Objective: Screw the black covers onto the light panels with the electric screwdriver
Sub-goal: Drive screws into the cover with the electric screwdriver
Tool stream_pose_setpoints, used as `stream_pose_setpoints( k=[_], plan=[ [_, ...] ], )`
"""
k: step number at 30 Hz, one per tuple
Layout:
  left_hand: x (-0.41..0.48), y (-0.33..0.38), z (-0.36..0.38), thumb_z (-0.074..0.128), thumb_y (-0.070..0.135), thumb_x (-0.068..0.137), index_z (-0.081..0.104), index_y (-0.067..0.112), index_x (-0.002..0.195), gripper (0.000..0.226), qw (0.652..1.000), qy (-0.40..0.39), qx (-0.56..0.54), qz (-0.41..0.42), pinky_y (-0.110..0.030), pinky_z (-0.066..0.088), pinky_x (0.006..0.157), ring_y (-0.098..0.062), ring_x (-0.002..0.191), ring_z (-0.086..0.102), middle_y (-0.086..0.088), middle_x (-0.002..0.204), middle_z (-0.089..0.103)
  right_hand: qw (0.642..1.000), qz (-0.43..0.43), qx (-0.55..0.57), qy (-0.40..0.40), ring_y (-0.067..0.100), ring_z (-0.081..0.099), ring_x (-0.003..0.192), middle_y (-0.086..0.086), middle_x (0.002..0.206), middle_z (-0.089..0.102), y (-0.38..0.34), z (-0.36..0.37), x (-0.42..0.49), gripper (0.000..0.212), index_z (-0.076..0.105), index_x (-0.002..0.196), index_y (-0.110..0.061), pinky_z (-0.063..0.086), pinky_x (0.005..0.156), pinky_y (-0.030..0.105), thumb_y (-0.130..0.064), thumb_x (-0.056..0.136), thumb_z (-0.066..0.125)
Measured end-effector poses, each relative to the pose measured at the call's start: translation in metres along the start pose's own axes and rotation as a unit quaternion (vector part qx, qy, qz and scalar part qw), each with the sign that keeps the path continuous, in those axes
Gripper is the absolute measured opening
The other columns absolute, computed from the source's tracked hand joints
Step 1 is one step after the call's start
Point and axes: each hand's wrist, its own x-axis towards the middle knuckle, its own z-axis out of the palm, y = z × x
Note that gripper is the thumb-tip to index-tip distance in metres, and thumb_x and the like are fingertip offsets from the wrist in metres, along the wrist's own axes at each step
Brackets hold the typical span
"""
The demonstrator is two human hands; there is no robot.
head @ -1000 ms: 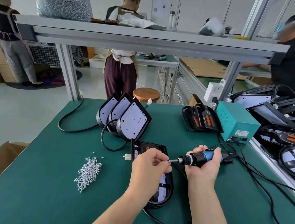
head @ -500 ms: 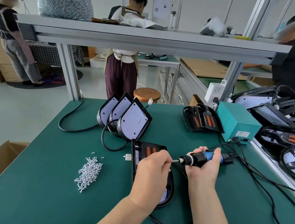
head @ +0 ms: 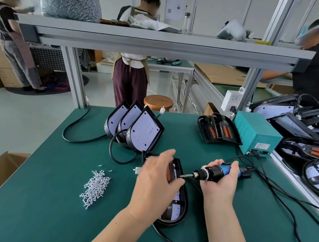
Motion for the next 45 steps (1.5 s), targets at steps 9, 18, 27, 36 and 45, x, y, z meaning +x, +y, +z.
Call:
stream_pose_setpoints(
  k=[9, 18, 27, 36, 45],
  plan=[
    [0.012, -0.040, -0.019, 0.075, 0.051, 0.077, 0.040, 0.025, 0.118, 0.060, 0.946, -0.034, -0.117, -0.301, -0.031, 0.046, 0.080, -0.005, 0.092, 0.057, 0.010, 0.100, 0.057, 0.999, -0.013, -0.031, 0.000, 0.007, 0.056, 0.054, -0.009, 0.072, 0.060, 0.003, 0.000, 0.001, 0.031, 0.056, 0.097, -0.021, 0.044, 0.056, 0.020, -0.049, 0.091, 0.069],
    [0.010, -0.047, -0.010, 0.080, 0.034, 0.067, 0.060, 0.027, 0.101, 0.040, 0.885, -0.084, -0.314, -0.333, -0.024, 0.052, 0.071, -0.008, 0.085, 0.073, 0.011, 0.091, 0.076, 0.974, -0.149, -0.160, -0.065, 0.009, 0.053, 0.053, -0.004, 0.066, 0.058, 0.008, 0.039, -0.016, 0.026, 0.059, 0.102, -0.021, 0.043, 0.053, 0.020, -0.047, 0.097, 0.063],
    [0.009, -0.050, -0.010, 0.077, 0.041, 0.066, 0.058, 0.027, 0.104, 0.045, 0.893, -0.097, -0.291, -0.330, -0.031, 0.056, 0.081, -0.010, 0.091, 0.072, 0.010, 0.097, 0.075, 0.913, -0.259, -0.263, -0.175, 0.011, 0.058, 0.059, -0.005, 0.063, 0.061, 0.053, 0.113, -0.029, 0.019, 0.059, 0.110, -0.020, 0.053, 0.067, 0.026, -0.031, 0.096, 0.066],
    [0.010, -0.050, -0.008, 0.077, 0.039, 0.069, 0.057, 0.030, 0.102, 0.040, 0.895, -0.096, -0.296, -0.319, -0.033, 0.056, 0.083, -0.010, 0.094, 0.069, 0.007, 0.101, 0.073, 0.884, -0.238, -0.331, -0.231, 0.015, 0.053, 0.058, 0.004, 0.066, 0.057, 0.089, 0.117, -0.023, 0.020, 0.057, 0.101, -0.018, 0.049, 0.060, 0.023, -0.032, 0.092, 0.069],
    [0.011, -0.048, -0.008, 0.073, 0.041, 0.064, 0.058, 0.025, 0.108, 0.049, 0.897, -0.096, -0.292, -0.318, -0.040, 0.055, 0.094, -0.015, 0.098, 0.070, 0.005, 0.104, 0.074, 0.878, -0.235, -0.342, -0.240, 0.016, 0.053, 0.058, 0.006, 0.069, 0.058, 0.095, 0.115, -0.018, 0.023, 0.058, 0.099, -0.019, 0.049, 0.064, 0.026, -0.036, 0.087, 0.069]
  ],
)
